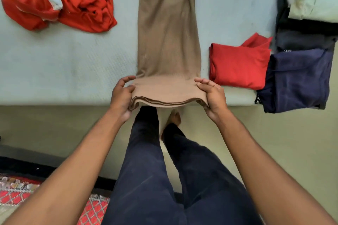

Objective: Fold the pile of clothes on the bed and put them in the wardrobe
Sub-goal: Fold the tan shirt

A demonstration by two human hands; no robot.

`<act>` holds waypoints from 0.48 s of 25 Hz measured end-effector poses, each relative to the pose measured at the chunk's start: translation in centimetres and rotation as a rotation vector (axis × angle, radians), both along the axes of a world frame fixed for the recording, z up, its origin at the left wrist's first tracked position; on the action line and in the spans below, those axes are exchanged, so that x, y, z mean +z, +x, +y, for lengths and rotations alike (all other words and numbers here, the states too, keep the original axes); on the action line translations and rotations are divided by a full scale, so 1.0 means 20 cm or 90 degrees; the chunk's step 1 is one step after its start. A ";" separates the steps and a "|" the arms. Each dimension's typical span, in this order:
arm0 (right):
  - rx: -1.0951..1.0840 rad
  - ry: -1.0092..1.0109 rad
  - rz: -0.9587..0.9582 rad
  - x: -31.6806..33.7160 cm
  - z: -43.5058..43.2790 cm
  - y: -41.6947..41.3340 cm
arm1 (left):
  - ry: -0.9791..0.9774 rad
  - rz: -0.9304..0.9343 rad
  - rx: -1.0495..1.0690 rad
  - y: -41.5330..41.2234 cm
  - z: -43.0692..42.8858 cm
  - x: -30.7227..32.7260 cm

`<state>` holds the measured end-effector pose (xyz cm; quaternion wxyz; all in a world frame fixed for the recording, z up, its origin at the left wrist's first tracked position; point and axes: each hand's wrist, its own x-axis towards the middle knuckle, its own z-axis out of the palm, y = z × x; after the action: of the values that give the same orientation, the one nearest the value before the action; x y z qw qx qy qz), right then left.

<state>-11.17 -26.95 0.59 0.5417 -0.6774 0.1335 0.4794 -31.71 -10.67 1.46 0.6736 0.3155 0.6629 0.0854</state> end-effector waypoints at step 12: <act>-0.205 0.082 0.096 -0.06 1.32 0.90 | -0.134 -0.175 0.082 0.94 1.34 -0.09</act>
<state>6.83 -0.58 -0.60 0.6424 -0.5732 0.2493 0.4434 -12.89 16.09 -0.28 0.7803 0.1854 0.5886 0.1013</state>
